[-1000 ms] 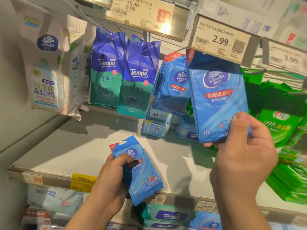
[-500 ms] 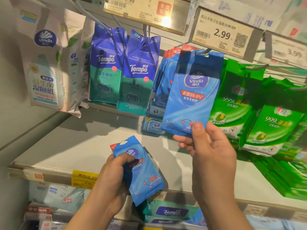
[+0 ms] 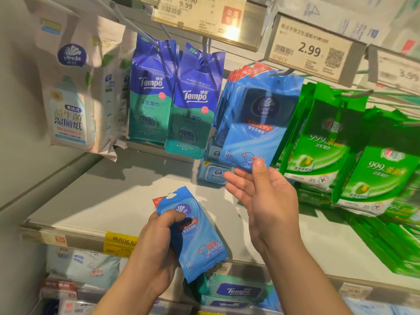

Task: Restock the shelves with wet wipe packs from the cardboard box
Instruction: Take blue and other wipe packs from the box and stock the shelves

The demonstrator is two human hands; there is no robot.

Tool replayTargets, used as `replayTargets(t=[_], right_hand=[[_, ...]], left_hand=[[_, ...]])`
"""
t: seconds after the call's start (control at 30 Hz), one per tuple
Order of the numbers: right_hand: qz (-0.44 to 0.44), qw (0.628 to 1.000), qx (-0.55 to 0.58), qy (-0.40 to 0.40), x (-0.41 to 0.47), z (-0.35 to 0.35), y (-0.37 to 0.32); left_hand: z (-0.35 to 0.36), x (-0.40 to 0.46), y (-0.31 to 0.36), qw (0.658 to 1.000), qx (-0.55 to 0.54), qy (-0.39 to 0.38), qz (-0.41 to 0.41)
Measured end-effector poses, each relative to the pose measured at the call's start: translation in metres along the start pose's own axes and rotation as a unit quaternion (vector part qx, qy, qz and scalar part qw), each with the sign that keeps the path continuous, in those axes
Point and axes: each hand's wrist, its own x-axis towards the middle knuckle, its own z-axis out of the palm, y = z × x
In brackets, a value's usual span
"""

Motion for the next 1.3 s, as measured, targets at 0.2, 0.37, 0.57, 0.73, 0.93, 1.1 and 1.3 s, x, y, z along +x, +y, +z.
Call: replayTargets(t=[0.2,0.37,0.57,0.73,0.93,1.1,1.3], right_hand=[[0.030,0.999,0.036,0.028,0.015,0.011,0.002],[0.045,0.995,0.081,0.034,0.027,0.020,0.005],[0.065,0.995,0.069,0.031,0.028,0.014,0.008],[0.095,0.993,0.069,0.032,0.025,0.004,0.007],[0.118,0.986,-0.115,-0.033,0.010,-0.020,0.018],[0.102,0.933,-0.296,-0.178,-0.007,-0.045,0.028],[0.046,0.887,-0.350,-0.299,-0.017,-0.057,0.027]], left_hand=[[0.002,-0.003,0.001,1.000,0.003,0.008,-0.011],[0.003,-0.005,0.002,1.000,0.003,0.012,-0.012],[0.001,-0.005,0.002,1.000,0.004,0.007,0.004],[0.001,-0.003,0.002,0.999,0.033,0.002,0.017],[0.008,-0.006,0.007,0.997,0.066,-0.024,0.043],[0.018,-0.009,0.016,0.989,0.087,-0.049,0.110],[0.030,-0.012,0.029,0.970,0.089,-0.124,0.188]])
